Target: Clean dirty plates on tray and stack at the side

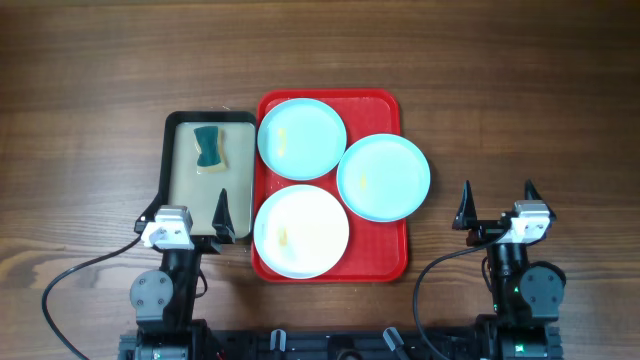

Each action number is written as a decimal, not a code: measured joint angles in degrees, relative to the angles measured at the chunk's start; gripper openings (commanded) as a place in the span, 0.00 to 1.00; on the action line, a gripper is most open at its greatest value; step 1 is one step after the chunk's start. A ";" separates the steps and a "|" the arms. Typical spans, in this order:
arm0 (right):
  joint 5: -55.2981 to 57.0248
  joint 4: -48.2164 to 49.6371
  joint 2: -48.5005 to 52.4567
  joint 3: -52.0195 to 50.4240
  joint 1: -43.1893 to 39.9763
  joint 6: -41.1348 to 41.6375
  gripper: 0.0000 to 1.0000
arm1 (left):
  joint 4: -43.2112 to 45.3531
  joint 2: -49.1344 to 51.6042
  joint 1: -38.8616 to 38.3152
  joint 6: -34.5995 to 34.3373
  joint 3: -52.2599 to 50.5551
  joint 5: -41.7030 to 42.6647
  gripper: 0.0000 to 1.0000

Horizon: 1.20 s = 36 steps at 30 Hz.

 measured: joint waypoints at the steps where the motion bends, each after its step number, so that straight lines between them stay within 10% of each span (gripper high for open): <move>1: 0.00 0.00 0.00 -0.02 0.00 0.00 1.00 | 0.00 0.00 0.00 0.00 0.00 0.00 1.00; 25: -0.02 0.02 0.00 0.00 0.00 0.02 1.00 | 0.00 0.00 0.00 0.00 0.00 0.00 1.00; 36: -1.77 0.00 0.00 0.00 0.00 12.50 1.00 | 0.04 0.00 0.00 0.00 0.00 0.00 1.00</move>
